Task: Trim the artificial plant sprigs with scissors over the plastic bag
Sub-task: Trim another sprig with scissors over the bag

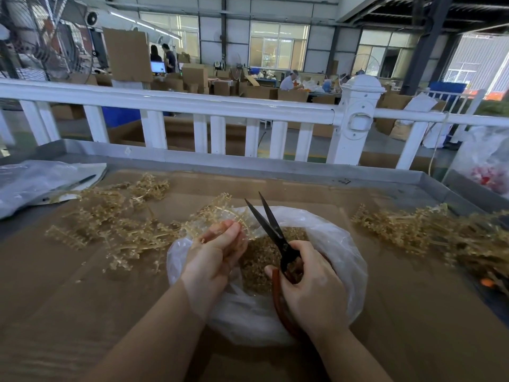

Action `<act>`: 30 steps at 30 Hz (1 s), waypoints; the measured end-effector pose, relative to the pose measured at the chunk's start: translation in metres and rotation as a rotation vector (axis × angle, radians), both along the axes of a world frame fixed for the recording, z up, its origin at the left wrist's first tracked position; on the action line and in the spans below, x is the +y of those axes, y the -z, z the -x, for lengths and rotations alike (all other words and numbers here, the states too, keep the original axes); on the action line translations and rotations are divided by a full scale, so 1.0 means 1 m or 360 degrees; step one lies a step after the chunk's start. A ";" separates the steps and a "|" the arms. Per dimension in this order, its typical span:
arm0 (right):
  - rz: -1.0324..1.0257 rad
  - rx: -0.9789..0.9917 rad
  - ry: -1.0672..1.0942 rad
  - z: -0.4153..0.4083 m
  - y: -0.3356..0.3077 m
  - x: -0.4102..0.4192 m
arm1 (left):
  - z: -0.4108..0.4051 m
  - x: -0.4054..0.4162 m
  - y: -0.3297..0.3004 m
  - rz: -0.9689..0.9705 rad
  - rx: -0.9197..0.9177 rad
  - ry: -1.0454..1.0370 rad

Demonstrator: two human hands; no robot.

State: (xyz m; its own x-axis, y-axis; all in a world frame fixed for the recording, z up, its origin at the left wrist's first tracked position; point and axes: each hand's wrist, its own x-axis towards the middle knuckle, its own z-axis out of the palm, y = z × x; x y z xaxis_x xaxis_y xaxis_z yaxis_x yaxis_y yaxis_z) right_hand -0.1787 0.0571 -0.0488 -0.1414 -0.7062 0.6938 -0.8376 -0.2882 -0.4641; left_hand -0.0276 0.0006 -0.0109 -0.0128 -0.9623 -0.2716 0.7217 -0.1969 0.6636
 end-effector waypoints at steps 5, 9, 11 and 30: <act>-0.0083 0.0011 -0.0111 0.000 -0.002 0.001 | -0.002 -0.006 -0.001 0.0083 0.0093 -0.0114; -0.0159 0.0045 -0.0147 0.000 -0.004 0.002 | -0.005 -0.010 -0.002 0.0167 0.0093 -0.0152; -0.0206 0.0076 -0.0153 0.000 -0.006 0.003 | -0.006 -0.011 -0.001 0.0199 0.0054 -0.0143; -0.0613 0.0236 -0.0433 0.011 -0.032 0.002 | -0.003 -0.014 0.005 0.0201 0.0046 -0.0073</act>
State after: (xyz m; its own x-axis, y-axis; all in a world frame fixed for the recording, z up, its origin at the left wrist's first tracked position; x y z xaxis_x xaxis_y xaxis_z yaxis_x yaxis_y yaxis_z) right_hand -0.1902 0.0586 -0.0169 0.1644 -0.9129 0.3736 -0.8209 -0.3366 -0.4613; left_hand -0.0242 -0.0136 -0.0159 0.0260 -0.9885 -0.1487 0.7474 -0.0795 0.6596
